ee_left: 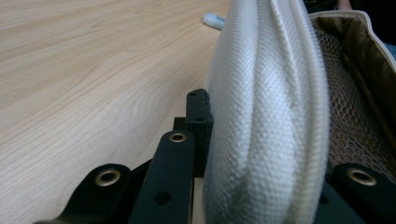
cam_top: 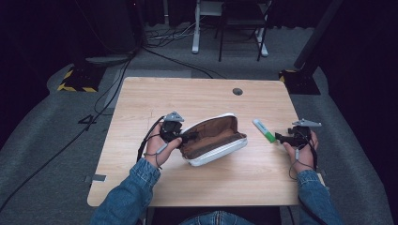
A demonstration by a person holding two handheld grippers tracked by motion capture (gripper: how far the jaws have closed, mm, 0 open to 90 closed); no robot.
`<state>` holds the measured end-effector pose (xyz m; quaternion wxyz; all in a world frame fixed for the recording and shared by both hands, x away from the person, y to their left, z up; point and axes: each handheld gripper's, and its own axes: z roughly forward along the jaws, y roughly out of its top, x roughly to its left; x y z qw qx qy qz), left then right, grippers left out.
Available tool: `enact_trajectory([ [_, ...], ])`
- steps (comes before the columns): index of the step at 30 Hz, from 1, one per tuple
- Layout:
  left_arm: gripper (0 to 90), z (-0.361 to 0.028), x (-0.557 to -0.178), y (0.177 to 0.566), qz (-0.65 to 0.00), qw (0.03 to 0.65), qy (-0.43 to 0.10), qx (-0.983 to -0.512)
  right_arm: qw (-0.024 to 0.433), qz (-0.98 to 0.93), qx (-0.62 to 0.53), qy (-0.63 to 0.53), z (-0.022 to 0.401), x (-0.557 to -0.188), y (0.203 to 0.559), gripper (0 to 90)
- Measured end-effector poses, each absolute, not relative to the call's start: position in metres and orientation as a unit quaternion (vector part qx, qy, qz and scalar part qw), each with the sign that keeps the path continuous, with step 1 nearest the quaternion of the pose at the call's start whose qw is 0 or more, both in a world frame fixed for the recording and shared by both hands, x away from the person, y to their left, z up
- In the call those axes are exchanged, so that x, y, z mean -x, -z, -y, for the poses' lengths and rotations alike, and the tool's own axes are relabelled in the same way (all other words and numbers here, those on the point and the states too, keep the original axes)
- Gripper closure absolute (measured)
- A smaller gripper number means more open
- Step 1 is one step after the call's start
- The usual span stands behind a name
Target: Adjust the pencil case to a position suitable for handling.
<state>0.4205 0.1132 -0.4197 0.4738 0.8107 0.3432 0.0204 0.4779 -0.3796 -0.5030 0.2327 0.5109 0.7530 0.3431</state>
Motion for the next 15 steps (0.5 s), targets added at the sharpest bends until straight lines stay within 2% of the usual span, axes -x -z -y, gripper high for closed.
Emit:
enact_trajectory([
  [15,82.1,-0.092,-0.405,0.424,-0.3,0.472,0.005,-0.829,0.233,-0.753,-0.511,-0.343,0.38,-0.478,0.503,28.5],
])
